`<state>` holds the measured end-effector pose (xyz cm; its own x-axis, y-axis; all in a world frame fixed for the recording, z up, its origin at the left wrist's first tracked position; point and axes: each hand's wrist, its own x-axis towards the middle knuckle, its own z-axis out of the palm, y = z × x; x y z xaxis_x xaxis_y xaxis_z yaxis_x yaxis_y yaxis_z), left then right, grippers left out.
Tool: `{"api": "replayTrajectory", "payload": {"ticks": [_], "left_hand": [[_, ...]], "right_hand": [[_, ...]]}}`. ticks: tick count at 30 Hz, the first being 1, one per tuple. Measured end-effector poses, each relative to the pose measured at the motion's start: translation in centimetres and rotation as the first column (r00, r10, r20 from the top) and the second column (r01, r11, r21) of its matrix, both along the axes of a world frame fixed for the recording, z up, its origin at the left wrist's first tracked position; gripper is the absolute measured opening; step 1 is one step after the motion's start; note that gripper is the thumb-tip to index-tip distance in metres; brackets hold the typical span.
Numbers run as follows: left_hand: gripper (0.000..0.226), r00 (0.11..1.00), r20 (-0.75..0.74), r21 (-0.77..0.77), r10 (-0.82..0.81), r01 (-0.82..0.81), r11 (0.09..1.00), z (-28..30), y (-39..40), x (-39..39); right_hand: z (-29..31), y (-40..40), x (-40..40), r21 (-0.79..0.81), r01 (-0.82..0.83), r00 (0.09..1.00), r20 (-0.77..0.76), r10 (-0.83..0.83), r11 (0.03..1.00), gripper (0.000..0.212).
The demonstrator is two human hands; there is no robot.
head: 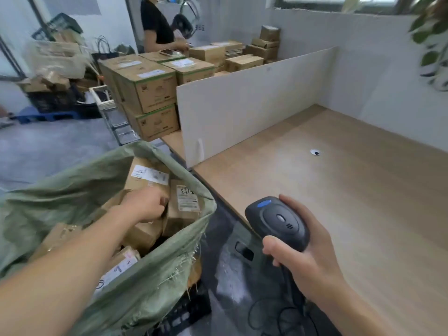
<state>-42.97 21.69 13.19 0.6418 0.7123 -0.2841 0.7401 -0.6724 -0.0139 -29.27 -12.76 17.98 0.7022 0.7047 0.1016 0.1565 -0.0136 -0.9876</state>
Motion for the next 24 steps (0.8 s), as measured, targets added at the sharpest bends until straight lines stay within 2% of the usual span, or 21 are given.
{"api": "replayTrajectory", "payload": {"ticks": [6,11,15,24], "left_hand": [[0.039,0.94,0.16,0.005,-0.301,0.305,0.952,2.5,-11.0,13.8],[0.049,0.832,0.224,0.05,-0.508,0.511,0.858,4.7,-24.3,22.8],[0.05,0.753,0.251,0.077,-0.608,0.611,0.788,5.9,-35.4,27.3],[0.057,0.568,0.287,0.095,-0.771,0.784,0.613,6.0,-57.0,33.5]], "right_hand": [[1.2,-9.6,3.4,0.032,0.236,0.972,-0.003,-0.236,0.971,0.081],[2.9,-20.5,5.3,0.076,0.411,0.911,0.011,-0.413,0.909,0.078],[3.6,-29.7,6.2,0.095,0.538,0.84,0.027,-0.542,0.838,0.082],[4.4,-47.7,6.1,0.099,0.719,0.689,0.028,-0.724,0.688,0.087]]}}
